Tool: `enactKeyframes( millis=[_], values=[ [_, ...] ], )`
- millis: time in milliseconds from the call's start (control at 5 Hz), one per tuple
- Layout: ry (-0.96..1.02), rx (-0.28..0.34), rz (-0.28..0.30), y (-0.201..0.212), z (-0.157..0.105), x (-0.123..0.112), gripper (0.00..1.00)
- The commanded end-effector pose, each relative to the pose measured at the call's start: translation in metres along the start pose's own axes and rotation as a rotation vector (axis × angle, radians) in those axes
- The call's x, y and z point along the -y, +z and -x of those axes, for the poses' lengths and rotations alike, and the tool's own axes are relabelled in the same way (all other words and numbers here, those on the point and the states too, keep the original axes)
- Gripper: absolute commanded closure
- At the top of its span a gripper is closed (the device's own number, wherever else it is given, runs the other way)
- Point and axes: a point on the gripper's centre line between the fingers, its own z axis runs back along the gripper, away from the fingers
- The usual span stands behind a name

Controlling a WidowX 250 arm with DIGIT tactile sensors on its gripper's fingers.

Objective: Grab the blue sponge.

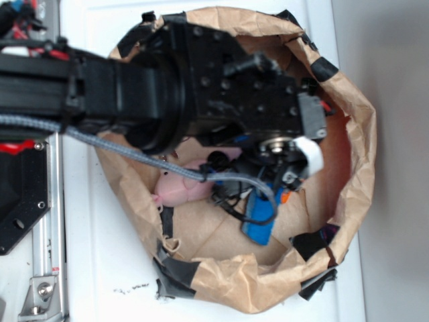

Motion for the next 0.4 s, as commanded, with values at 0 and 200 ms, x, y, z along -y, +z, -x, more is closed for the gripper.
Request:
enactKeyframes(
  millis=[0, 200],
  values=[
    [-0.291, 0.021, -0.109, 0.0477, -0.0072, 0.0488, 0.00],
    [-0.447, 0.034, -0.056, 0.0498, -0.0170, 0.0527, 0.00]
  ],
)
